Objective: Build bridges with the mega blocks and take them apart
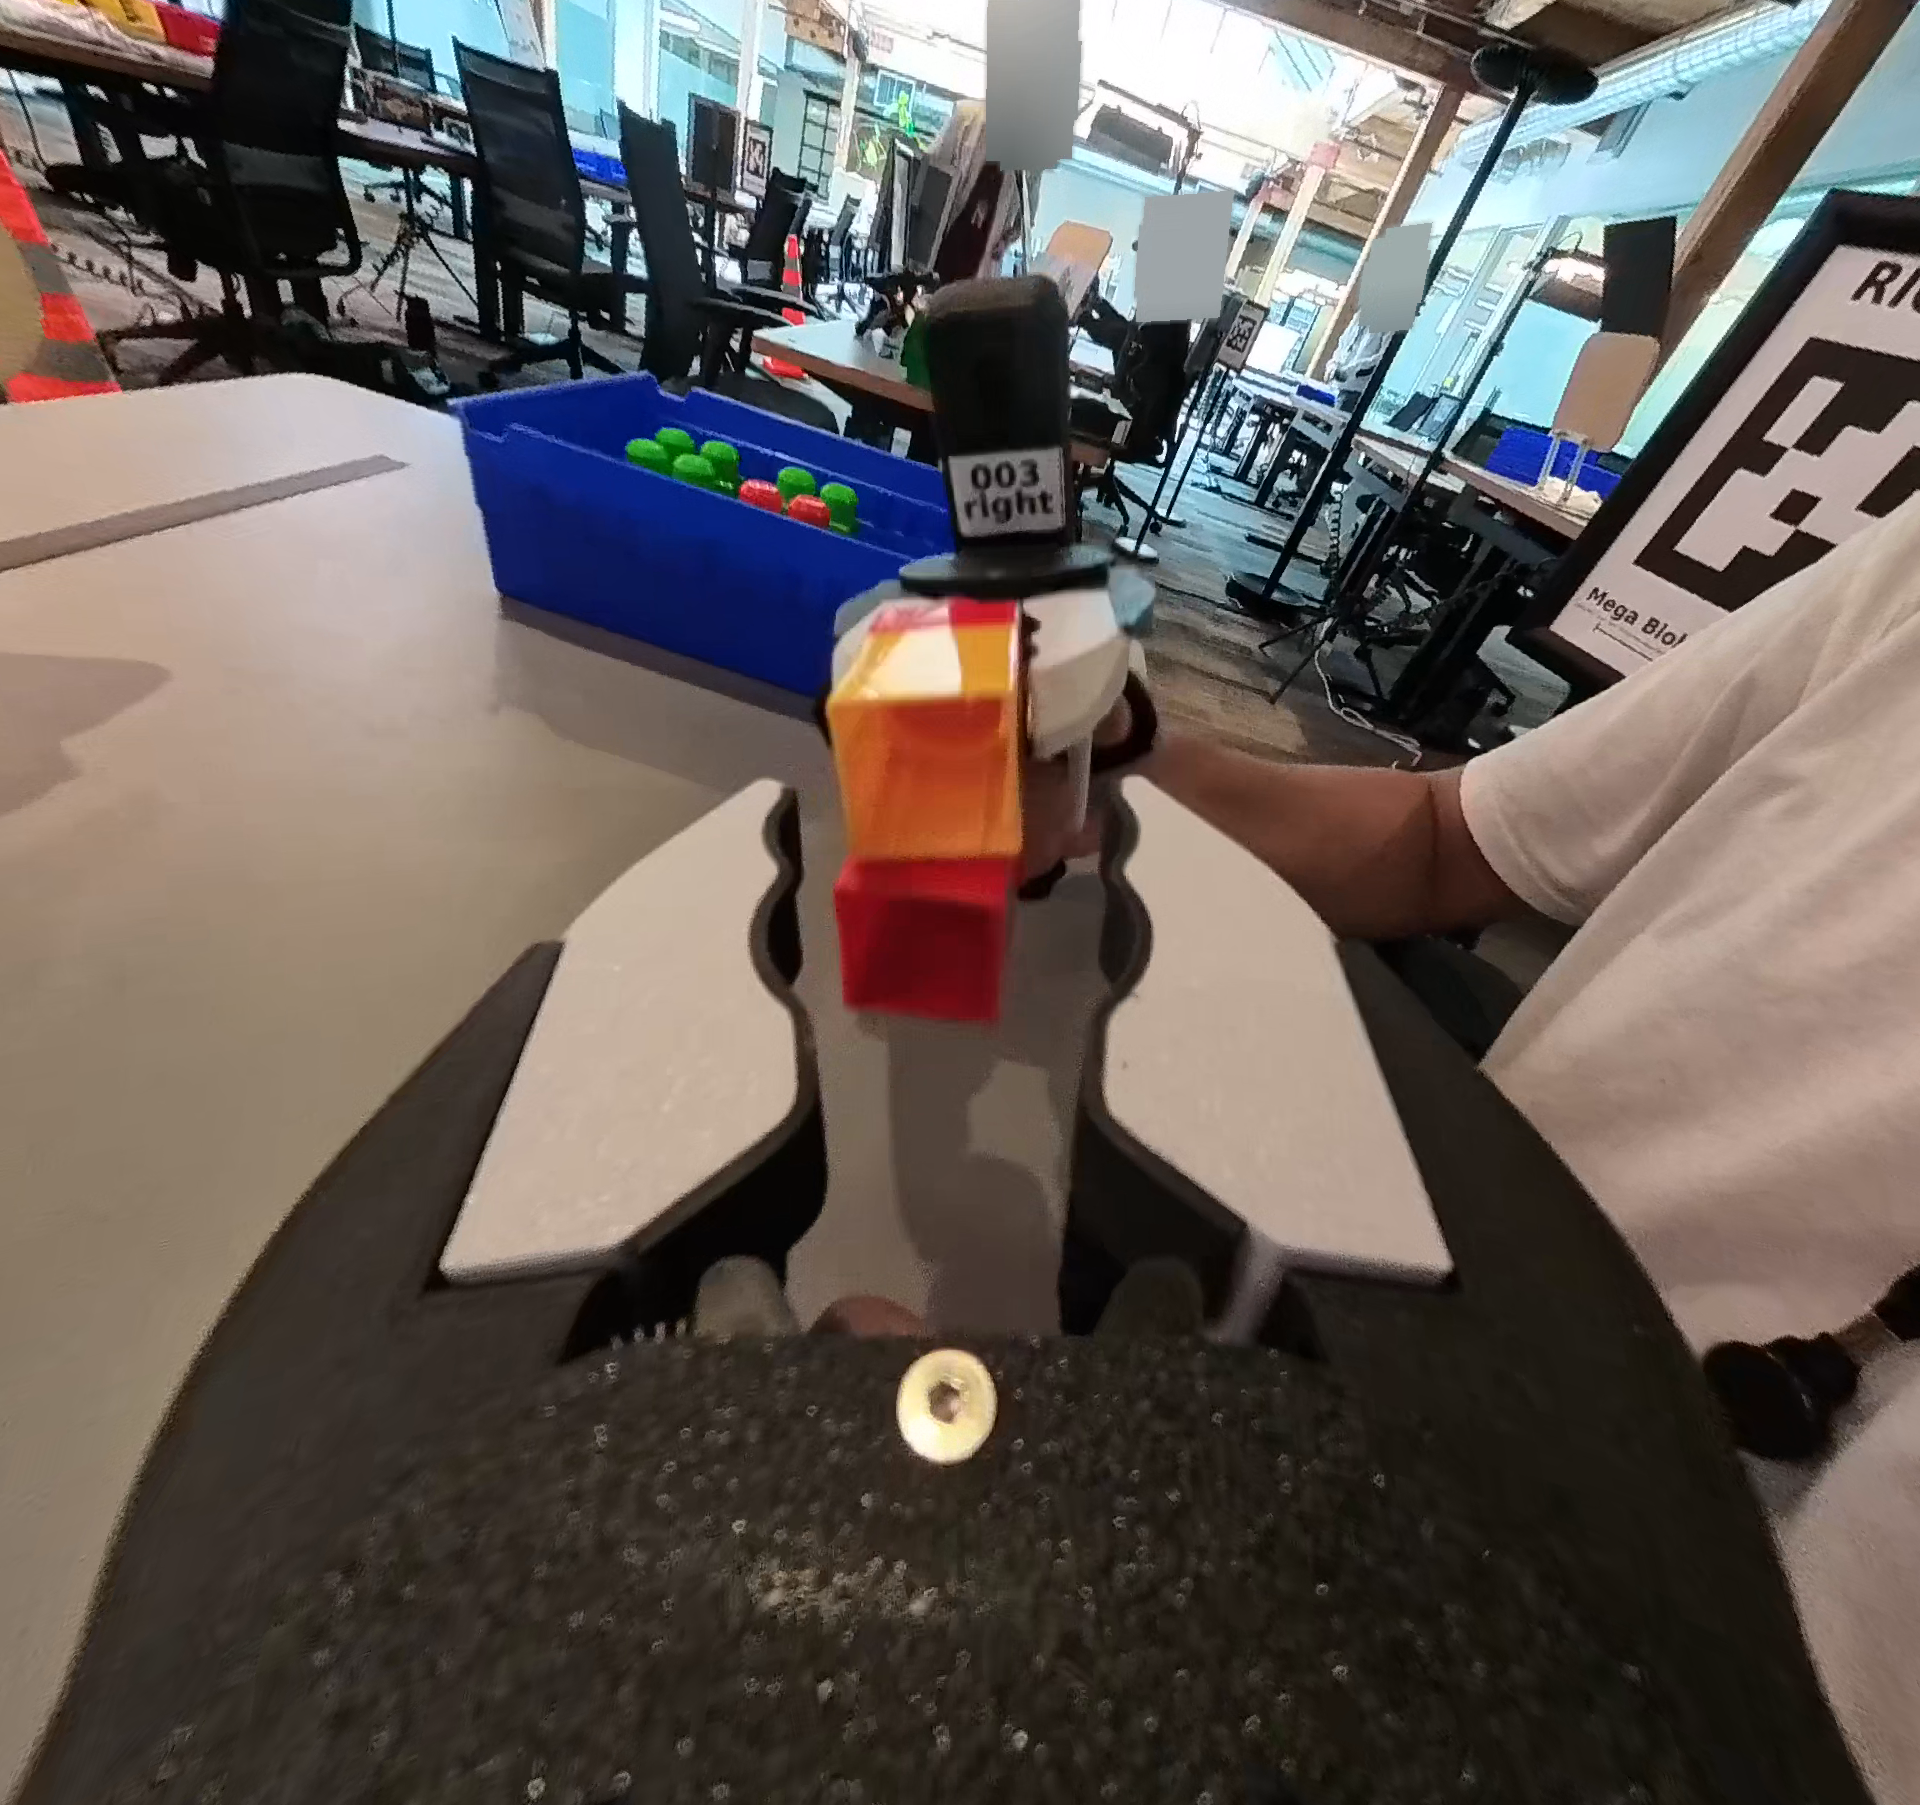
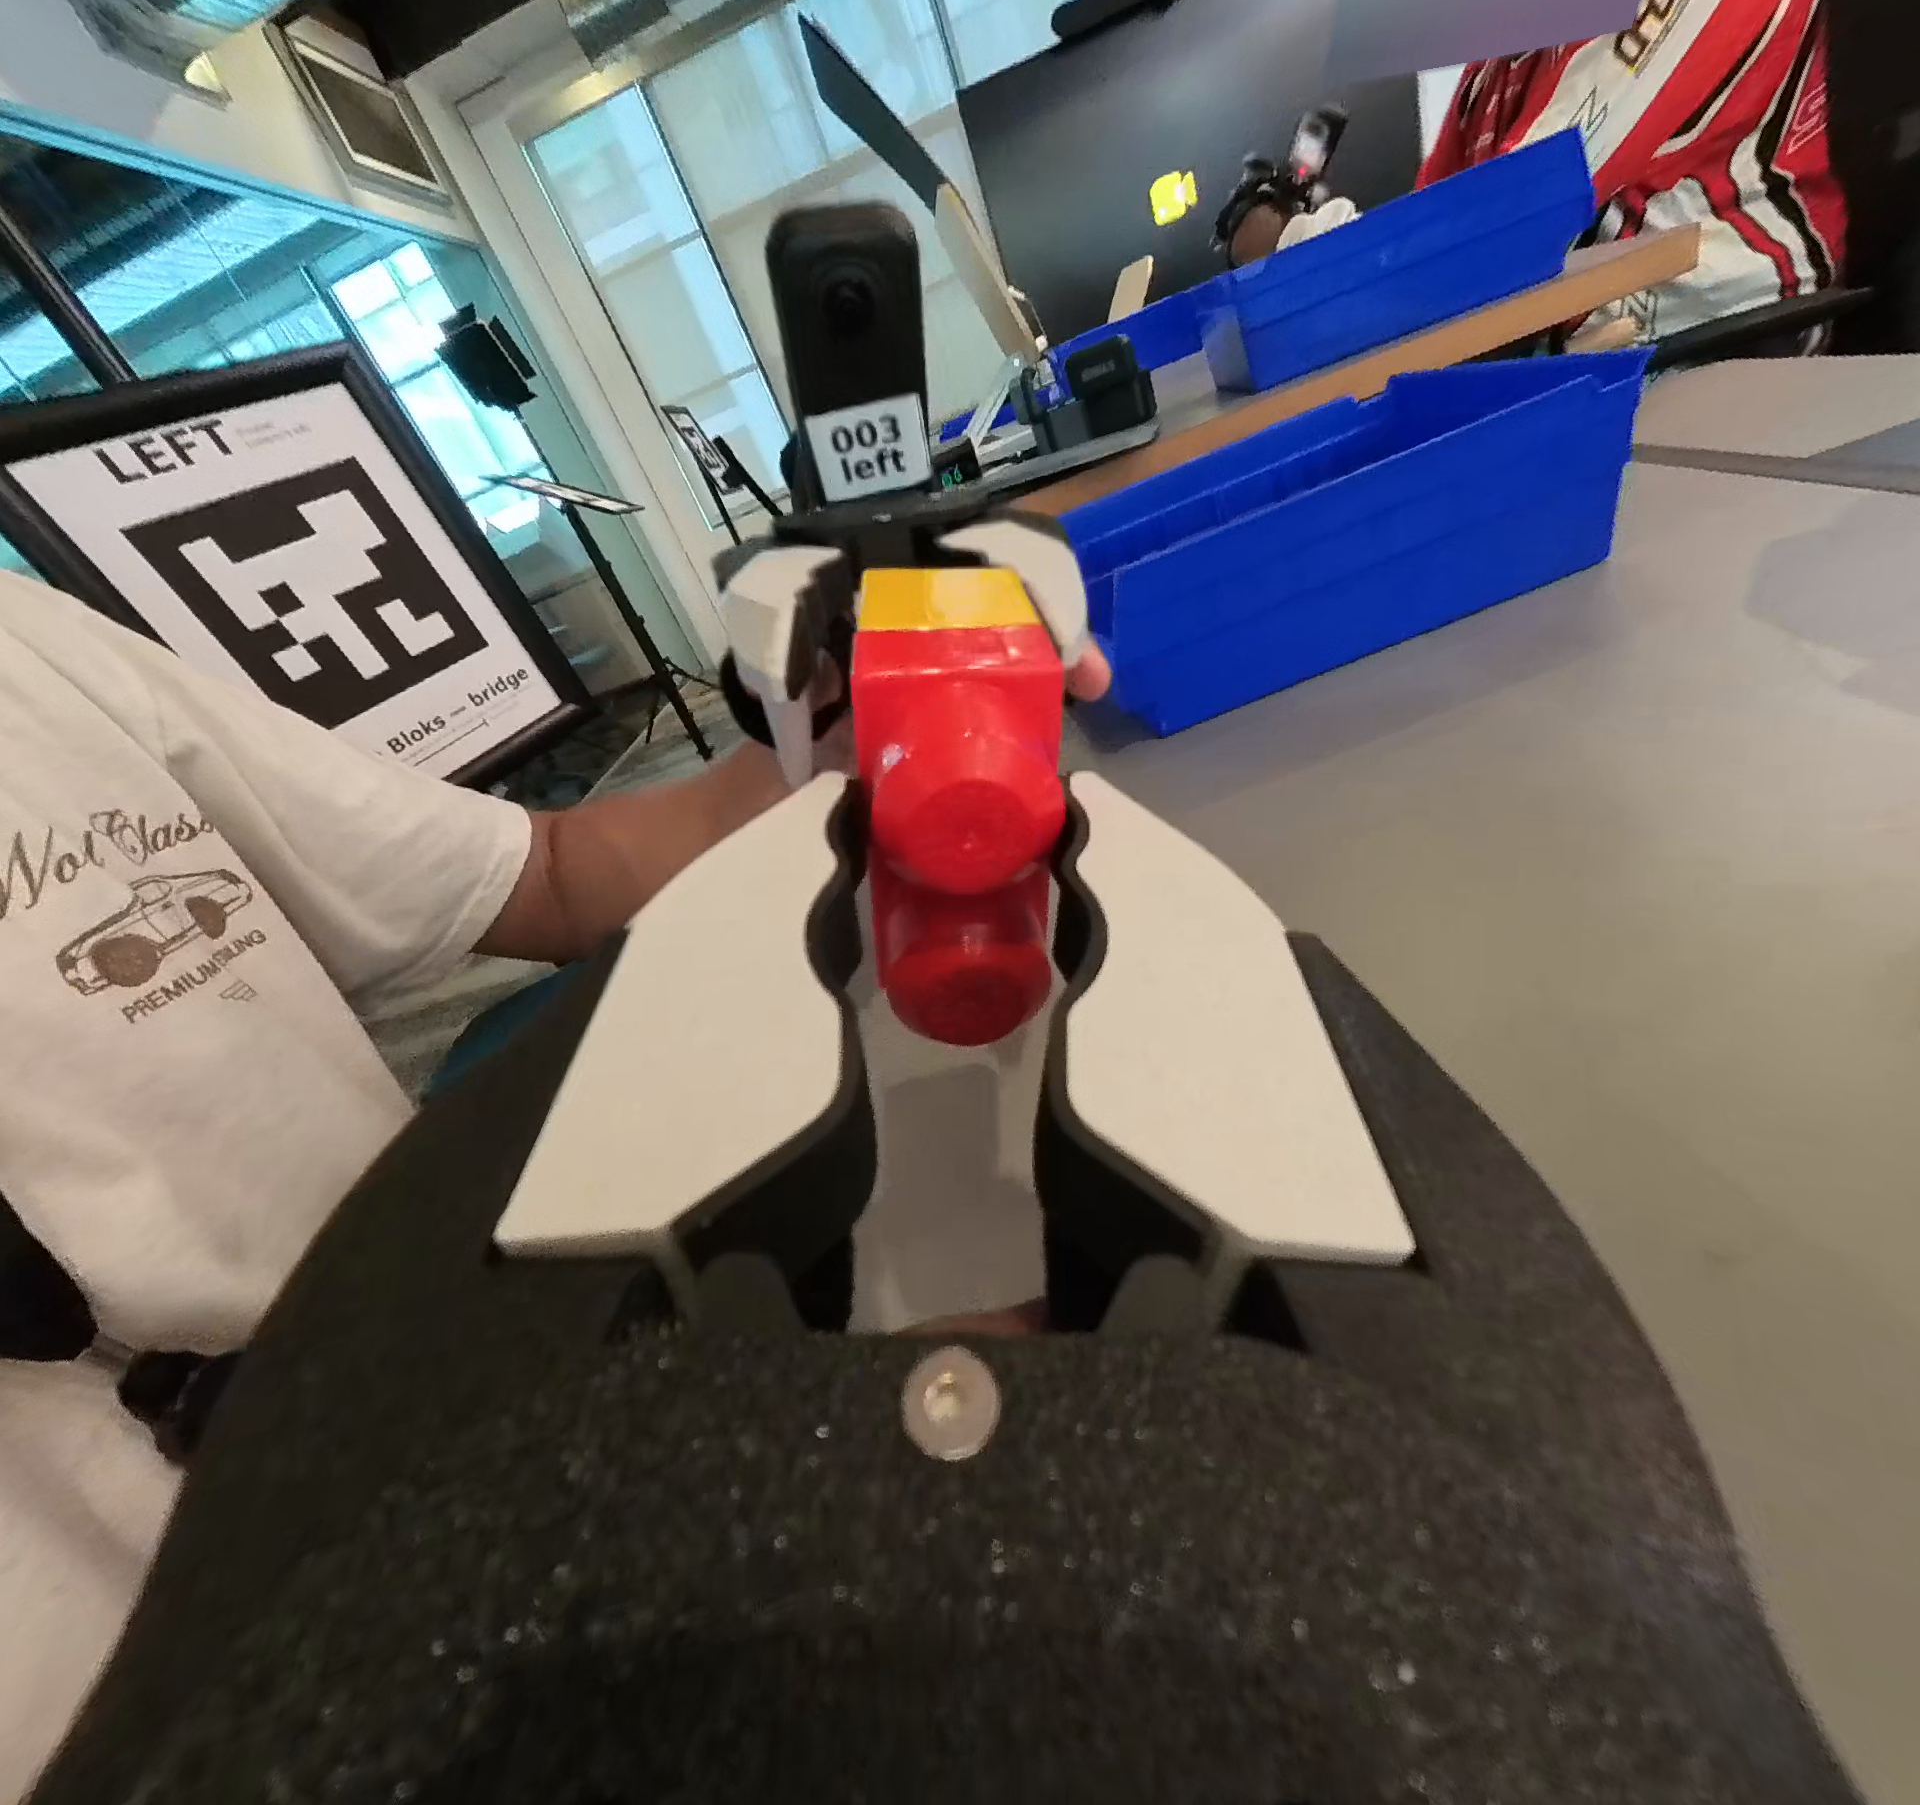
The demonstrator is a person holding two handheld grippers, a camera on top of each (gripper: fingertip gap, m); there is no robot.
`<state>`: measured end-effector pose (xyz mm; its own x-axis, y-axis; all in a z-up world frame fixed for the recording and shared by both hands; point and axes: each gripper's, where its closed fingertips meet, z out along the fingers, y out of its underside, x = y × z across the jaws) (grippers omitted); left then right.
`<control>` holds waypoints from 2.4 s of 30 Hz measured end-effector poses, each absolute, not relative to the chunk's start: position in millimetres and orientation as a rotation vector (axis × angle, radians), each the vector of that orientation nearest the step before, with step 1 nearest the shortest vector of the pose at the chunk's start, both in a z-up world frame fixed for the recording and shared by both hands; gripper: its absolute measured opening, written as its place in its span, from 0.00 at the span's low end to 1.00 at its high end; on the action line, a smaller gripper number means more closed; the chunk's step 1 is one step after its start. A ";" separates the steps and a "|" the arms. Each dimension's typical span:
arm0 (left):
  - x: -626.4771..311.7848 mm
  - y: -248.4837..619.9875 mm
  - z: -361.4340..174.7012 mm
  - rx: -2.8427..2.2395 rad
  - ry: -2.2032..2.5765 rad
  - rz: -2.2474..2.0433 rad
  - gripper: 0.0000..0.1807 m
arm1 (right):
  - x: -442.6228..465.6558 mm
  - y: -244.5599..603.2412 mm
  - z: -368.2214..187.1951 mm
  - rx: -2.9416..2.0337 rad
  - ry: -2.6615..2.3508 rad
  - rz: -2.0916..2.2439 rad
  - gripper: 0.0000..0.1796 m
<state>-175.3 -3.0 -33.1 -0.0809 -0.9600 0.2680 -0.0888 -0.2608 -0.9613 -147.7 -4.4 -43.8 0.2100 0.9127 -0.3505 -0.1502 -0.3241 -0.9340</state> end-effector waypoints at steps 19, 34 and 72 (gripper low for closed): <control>-176.6 -16.3 -54.3 -1.411 1.229 -1.488 0.19 | -156.0 -10.2 -34.5 -1.425 -0.780 1.286 0.23; -176.8 -16.0 -58.0 -1.416 1.239 -1.471 0.19 | -159.8 -20.0 -54.6 -1.484 -0.862 1.292 0.19; -175.7 -0.7 -57.0 -1.467 1.061 -1.390 0.36 | -154.0 -3.4 -56.5 -1.507 -0.740 1.281 0.19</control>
